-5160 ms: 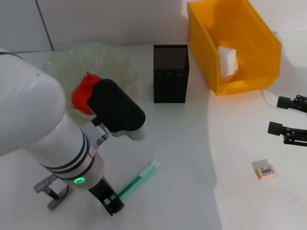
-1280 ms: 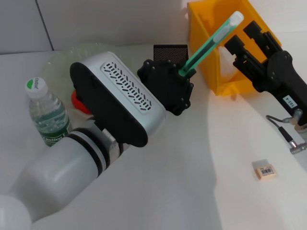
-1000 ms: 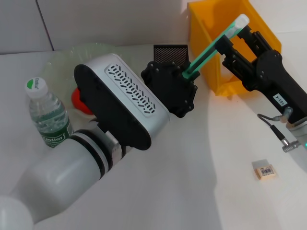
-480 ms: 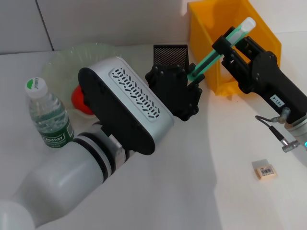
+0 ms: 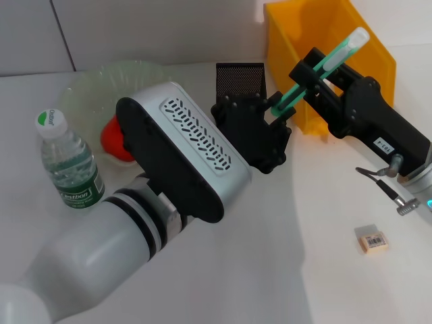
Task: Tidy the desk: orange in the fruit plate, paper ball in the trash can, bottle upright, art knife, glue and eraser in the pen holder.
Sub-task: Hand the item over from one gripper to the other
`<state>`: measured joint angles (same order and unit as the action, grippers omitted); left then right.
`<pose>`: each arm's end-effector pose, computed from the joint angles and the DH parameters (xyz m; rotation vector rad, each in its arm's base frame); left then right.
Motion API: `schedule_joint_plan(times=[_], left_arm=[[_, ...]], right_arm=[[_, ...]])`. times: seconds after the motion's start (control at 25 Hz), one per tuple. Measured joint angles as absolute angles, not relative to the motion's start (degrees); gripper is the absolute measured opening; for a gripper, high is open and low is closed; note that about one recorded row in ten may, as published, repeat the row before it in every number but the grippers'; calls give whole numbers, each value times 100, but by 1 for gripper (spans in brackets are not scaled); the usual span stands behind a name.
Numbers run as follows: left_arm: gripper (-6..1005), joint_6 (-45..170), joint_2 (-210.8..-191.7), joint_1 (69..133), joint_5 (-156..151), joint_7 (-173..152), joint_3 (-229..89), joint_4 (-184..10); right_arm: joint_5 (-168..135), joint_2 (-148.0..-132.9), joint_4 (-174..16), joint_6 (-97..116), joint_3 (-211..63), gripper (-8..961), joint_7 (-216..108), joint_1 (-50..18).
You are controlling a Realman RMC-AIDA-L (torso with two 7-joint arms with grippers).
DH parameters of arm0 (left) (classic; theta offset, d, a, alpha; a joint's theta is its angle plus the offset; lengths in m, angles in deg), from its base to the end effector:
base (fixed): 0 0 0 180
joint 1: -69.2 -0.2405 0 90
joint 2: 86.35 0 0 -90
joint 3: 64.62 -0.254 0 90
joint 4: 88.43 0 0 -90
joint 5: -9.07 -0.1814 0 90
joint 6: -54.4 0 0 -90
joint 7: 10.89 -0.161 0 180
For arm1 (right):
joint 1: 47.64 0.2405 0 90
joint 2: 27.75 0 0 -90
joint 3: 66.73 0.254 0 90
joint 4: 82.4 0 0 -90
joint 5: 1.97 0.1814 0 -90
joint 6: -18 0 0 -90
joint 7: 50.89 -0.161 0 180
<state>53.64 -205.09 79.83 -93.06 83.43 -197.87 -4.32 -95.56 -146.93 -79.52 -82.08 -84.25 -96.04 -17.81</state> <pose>-0.0932 0.2714 -0.1016 -2.3094 0.0677 -0.4895 0.2129 0.2952 -0.0016 -2.0451 0.4755 1.4695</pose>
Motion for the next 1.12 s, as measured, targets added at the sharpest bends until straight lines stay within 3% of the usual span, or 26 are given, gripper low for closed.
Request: schedule_joint_plan(times=[1.12], left_arm=[[216,5400,-20500,7962,-9288,8351,-19724,-376]], right_arm=[[-9622,-14693,-7589,-8229,-8575,258,-9895,-1842]])
